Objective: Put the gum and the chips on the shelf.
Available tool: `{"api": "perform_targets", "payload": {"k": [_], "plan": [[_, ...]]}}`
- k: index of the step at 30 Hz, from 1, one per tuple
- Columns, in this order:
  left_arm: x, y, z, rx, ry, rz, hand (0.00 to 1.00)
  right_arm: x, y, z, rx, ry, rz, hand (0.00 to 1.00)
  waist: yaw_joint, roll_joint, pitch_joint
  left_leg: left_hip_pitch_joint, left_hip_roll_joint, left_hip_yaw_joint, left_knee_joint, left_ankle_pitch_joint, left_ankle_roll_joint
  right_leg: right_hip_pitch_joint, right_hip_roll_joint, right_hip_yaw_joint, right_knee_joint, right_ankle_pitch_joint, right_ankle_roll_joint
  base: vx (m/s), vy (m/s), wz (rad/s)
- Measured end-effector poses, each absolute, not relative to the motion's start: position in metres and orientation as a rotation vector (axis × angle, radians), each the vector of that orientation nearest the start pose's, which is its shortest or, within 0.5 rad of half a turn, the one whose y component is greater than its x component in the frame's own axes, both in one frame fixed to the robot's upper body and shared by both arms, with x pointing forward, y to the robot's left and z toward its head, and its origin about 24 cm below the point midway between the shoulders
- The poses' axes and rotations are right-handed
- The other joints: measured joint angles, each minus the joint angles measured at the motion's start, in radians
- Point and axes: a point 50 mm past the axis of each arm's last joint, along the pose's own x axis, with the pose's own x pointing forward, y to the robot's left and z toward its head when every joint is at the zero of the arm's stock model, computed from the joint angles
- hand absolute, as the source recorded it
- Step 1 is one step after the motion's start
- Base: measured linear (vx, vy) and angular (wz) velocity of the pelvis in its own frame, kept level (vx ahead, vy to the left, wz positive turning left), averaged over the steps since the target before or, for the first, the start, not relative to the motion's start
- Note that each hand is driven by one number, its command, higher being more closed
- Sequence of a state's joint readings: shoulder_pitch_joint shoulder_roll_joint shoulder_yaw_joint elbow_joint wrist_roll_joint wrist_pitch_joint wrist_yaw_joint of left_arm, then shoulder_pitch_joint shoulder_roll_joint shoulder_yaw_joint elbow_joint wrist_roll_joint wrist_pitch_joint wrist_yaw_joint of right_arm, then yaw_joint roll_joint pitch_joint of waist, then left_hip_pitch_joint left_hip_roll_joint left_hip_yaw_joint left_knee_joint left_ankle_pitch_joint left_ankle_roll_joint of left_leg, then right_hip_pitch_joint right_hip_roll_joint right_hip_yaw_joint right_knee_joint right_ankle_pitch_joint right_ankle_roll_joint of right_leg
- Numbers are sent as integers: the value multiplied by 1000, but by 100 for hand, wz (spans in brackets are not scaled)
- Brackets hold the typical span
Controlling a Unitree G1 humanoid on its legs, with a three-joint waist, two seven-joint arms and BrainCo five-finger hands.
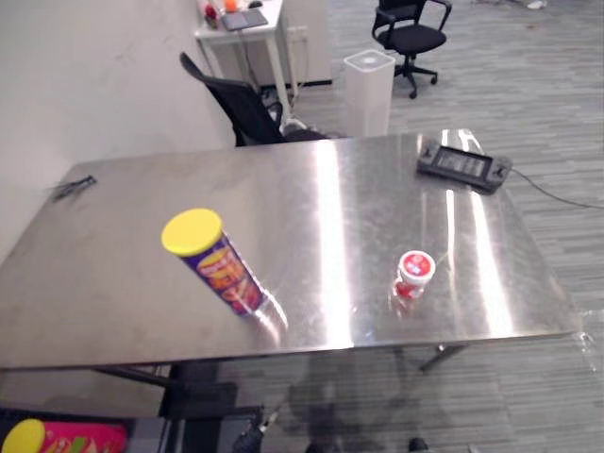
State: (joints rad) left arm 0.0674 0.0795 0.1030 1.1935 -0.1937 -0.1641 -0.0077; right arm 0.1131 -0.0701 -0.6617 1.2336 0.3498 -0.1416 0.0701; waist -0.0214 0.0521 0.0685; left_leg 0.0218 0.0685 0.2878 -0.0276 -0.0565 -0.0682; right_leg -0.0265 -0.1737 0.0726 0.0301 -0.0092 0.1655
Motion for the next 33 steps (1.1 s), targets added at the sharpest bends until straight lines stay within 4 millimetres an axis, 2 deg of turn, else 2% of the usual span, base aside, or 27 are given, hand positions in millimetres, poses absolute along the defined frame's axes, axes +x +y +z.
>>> {"api": "perform_targets", "payload": {"k": [2, 3, 4, 5, 7, 10, 13, 16, 18, 19, 21, 22, 24, 27, 29, 30, 33], "plan": [[83, 196, -166, -127, 1069, 260, 0, 32, -239, -167, 583, 985, -856, 0, -1, -12, 1, 19, -8, 2, -59, 36, 1, -1, -2, -33, -21, -16, -21, -135, -114, -15], [83, 196, -166, -124, 1068, 261, 0, 32, -239, -167, 583, 985, -856, 0, 0, -27, 3, 21, -14, 2, -74, 44, 3, -3, -6, -45, -27, -29, -22, -169, -122, -8], [85, 197, -165, -124, 1064, 260, 0, 33, -238, -167, 585, 987, -858, 0, -2, -28, 4, 19, -19, 1, -76, 53, -1, -6, -10, -57, -27, -46, -11, -186, -111, 5], [84, 196, -165, -125, 1066, 259, 0, 28, -240, -167, 586, 991, -878, 0, -4, -36, 8, 19, -13, -5, -76, 58, -3, -5, -3, -65, -24, -52, -19, -181, -104, 7], [83, 195, -166, -122, 1072, 253, 0, 20, -243, -167, 582, 999, -919, 0, -3, -33, -4, 19, -5, -14, -76, 62, -9, -2, 4, -74, -25, -57, -13, -129, -81, 11], [83, 195, -166, -122, 1072, 252, 0, 20, -247, -165, 573, 994, -933, 0, -3, -34, -5, 12, -3, -25, -76, 66, -14, -1, 5, -85, -26, -57, -13, -72, -33, 13], [83, 197, -166, -123, 1070, 259, 0, 22, -260, -162, 580, 955, -989, 0, -2, -42, -9, 10, -6, -27, -76, 66, -14, 3, 2, -91, -29, -57, -13, -14, -2, 5], [82, 199, -165, -125, 1070, 270, 0, 29, -282, -154, 589, 877, -1064, 0, -2, -48, -11, 7, -8, -26, -76, 60, -13, 3, -1, -91, -34, -54, -16, 48, 3, -1], [79, 204, -165, -127, 1072, 288, 0, 40, -316, -139, 570, 757, -1150, 0, -3, -50, -14, 4, -9, -25, -75, 59, -10, 3, -1, -90, -42, -40, -13, 102, -7, -4], [79, 204, -165, -122, 1072, 289, 0, 44, -324, -134, 560, 722, -1167, 0, -4, -50, -14, 3, -8, -24, -75, 59, -11, 4, 0, -89, -44, -39, -14, 102, -13, -4], [78, 206, -165, -128, 1072, 303, 0, 65, -357, -108, 479, 574, -1182, 0, -5, -49, -14, 4, -7, -20, -71, 56, -12, 7, 2, -85, -47, -38, -14, 104, -18, -3], [77, 207, -165, -130, 1073, 307, 0, 72, -364, -99, 446, 531, -1180, 0, -5, -49, -14, 3, -6, -19, -70, 56, -13, 5, 3, -83, -47, -38, -14, 89, -21, -9], [74, 209, -165, -149, 1073, 337, 0, 106, -387, -55, 292, 317, -1135, 0, -8, -46, -16, 4, -4, -9, -69, 54, -16, -3, 5, -68, -45, -38, -15, 62, -21, -17], [75, 210, -165, -154, 1066, 344, 0, 135, -395, -8, 138, 119, -1071, 0, -8, -43, -19, 6, -2, 0, -69, 53, -17, -5, 6, -64, -43, -38, -15, 20, -18, -8], [77, 208, -164, -155, 1055, 336, 0, 160, -384, 25, 9, -10, -971, 0, -8, -47, -20, 9, 3, 1, -69, 53, -18, -5, 10, -63, -38, -37, -16, -8, -15, -1], [78, 207, -164, -154, 1055, 331, 0, 165, -381, 30, -6, -32, -948, 0, -7, -49, -20, 10, 6, 1, -69, 53, -18, -6, 11, -64, -36, -37, -16, -46, -41, -1], [78, 208, -163, -155, 1043, 327, 0, 183, -354, 46, -39, -120, -844, 0, -5, -60, -21, 13, 12, 2, -70, 52, -19, -7, 14, -63, -30, -37, -16, -60, -28, -2]]}}
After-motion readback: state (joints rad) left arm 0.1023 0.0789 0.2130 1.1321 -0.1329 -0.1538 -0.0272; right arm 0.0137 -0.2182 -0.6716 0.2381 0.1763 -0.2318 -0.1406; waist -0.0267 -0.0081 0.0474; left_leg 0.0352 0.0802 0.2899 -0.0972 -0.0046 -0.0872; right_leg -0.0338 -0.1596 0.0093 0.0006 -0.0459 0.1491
